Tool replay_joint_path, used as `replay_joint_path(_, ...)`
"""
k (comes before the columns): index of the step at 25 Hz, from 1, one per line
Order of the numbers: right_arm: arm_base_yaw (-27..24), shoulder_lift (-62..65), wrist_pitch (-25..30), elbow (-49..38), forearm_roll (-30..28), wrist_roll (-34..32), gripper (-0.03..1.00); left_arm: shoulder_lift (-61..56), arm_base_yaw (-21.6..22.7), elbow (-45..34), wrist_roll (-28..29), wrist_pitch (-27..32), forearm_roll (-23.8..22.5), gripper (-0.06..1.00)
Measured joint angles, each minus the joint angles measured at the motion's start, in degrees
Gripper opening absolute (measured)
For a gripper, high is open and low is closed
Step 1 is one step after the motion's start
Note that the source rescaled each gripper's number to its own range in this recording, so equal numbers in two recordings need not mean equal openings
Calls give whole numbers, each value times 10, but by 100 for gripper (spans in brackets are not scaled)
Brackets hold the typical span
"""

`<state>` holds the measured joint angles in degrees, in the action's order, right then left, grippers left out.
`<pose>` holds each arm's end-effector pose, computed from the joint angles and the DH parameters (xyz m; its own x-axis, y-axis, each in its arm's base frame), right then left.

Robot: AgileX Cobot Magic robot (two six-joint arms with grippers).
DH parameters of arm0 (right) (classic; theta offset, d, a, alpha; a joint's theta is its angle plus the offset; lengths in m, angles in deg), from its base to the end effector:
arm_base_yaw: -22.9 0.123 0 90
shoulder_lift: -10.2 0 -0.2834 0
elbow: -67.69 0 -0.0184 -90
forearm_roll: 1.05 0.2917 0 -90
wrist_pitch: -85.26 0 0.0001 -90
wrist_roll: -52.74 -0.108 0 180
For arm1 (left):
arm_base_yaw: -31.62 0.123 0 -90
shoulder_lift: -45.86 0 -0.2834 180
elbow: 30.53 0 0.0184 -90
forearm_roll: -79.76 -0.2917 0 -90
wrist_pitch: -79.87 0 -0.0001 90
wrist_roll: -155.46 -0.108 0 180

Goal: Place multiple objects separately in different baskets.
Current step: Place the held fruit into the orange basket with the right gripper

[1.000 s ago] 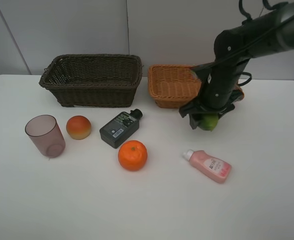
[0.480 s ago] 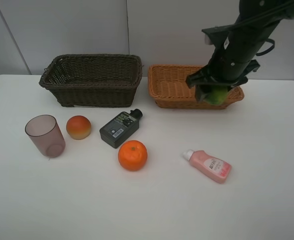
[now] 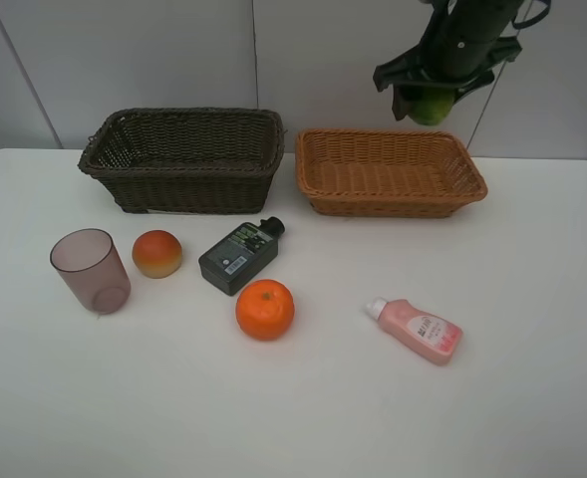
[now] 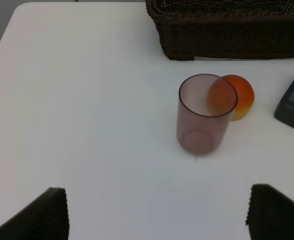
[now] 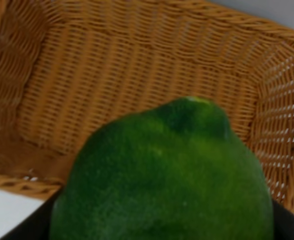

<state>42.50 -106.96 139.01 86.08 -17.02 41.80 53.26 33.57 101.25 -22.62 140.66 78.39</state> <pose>0.4515 0.1353 0.2563 -0.8325 -0.2723 -0.4825 -0.2078 0.9608 -0.1837 0.0459 0.0038 0.2913 -0.4432 -0.0369 -0.8957 -0.0624 0.9980 -0.0103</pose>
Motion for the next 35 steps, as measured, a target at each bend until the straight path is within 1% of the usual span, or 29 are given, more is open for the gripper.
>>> replay_joint_path(3,-18,-41,9,41,-8,0,30,0,0,0,0,0,0,93)
replay_joint_path(7,-34,-89,3,55,-9,0,30,0,0,0,0,0,0,93)
replay_joint_path(12,-51,-135,-56,56,-15,0,30,0,0,0,0,0,0,93)
replay_joint_path(16,-59,-164,-101,58,-39,0,30,0,0,0,0,0,0,93)
replay_joint_path(21,-67,-192,-112,58,-66,0,30,0,0,0,0,0,0,93)
replay_joint_path(31,-71,-207,-132,58,-70,0,30,0,0,0,0,0,0,93)
replay_joint_path(32,-71,-207,-133,58,-69,0,34,0,0,0,0,0,0,93)
replay_joint_path(33,-71,-207,-135,58,-68,0,44,0,0,0,0,0,0,93)
replay_joint_path(34,-71,-207,-136,58,-66,0,60,0,0,0,0,0,0,93)
replay_joint_path(35,-71,-207,-136,58,-64,0,73,0,0,0,0,0,0,93)
